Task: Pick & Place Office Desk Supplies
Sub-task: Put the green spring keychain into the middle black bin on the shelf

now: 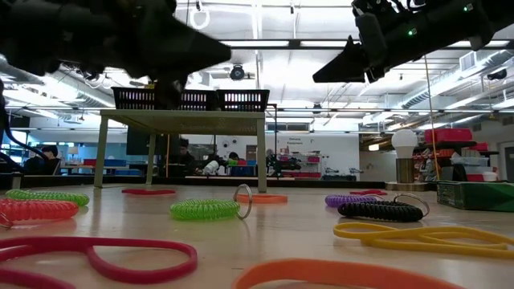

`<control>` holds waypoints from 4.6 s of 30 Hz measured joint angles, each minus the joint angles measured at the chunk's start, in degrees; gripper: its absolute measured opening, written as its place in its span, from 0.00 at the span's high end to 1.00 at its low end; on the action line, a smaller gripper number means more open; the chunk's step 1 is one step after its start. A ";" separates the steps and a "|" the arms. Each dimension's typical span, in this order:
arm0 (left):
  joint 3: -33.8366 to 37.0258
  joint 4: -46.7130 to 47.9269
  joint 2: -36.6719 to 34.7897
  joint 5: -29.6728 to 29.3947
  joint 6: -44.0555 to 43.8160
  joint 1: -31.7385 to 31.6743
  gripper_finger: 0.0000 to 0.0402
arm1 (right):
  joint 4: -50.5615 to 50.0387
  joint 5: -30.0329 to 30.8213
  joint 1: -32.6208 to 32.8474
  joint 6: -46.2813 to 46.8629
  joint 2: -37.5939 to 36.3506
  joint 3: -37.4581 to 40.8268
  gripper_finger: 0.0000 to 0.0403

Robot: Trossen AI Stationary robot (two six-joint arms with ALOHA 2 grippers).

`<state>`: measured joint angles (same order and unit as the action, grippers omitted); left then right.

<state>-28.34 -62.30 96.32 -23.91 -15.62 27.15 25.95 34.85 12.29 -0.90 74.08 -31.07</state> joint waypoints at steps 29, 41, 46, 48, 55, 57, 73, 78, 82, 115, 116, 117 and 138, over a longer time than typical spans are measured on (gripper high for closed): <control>-16.65 61.43 -8.45 9.10 -27.89 1.86 0.97 | -0.06 -0.15 0.00 0.08 0.02 0.00 0.94; -25.71 88.08 -8.45 16.13 -32.27 5.41 0.82 | -0.06 -0.11 0.00 0.08 0.02 -0.02 0.94; -26.68 89.63 -8.03 20.10 -37.74 5.20 0.73 | -0.07 0.00 0.00 0.17 0.02 -0.02 0.94; -26.68 87.98 -6.39 22.08 -37.69 4.59 0.72 | -0.06 0.00 0.00 0.17 0.02 -0.02 0.94; -26.66 73.40 -1.13 27.71 -34.86 1.90 0.78 | -0.38 -0.02 0.02 0.03 0.04 -0.02 0.94; -26.68 74.00 -1.07 29.70 -36.56 1.47 0.83 | -0.31 -0.02 0.02 0.07 0.04 -0.02 0.94; -34.33 106.31 -1.10 28.37 -35.66 5.76 0.74 | -0.69 -0.08 0.02 0.07 0.04 -0.04 0.94; -34.33 107.77 -1.10 20.63 -31.84 4.69 0.62 | -0.69 -0.09 0.02 0.09 0.04 -0.04 0.94; -34.33 107.70 -0.07 18.06 -24.76 2.88 0.59 | -0.69 -0.09 0.01 0.10 0.04 -0.04 0.94; -29.96 109.23 4.06 11.36 -17.37 0.80 0.97 | -1.32 -0.07 0.02 0.07 0.04 -0.04 0.94; -30.17 108.98 2.48 10.09 -18.17 0.68 0.97 | -1.32 -0.07 0.00 0.12 0.04 -0.04 0.94; -30.22 109.11 0.68 8.81 -18.64 0.54 0.97 | -1.32 -0.07 0.01 0.10 0.04 -0.04 0.94; -43.08 108.62 -21.82 -17.24 -6.00 -28.69 0.97 | -1.34 -0.09 0.02 0.06 0.04 -0.04 0.94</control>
<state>-71.42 46.32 74.50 -41.15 -21.61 -1.54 24.60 34.76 12.31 -0.84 74.13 -31.11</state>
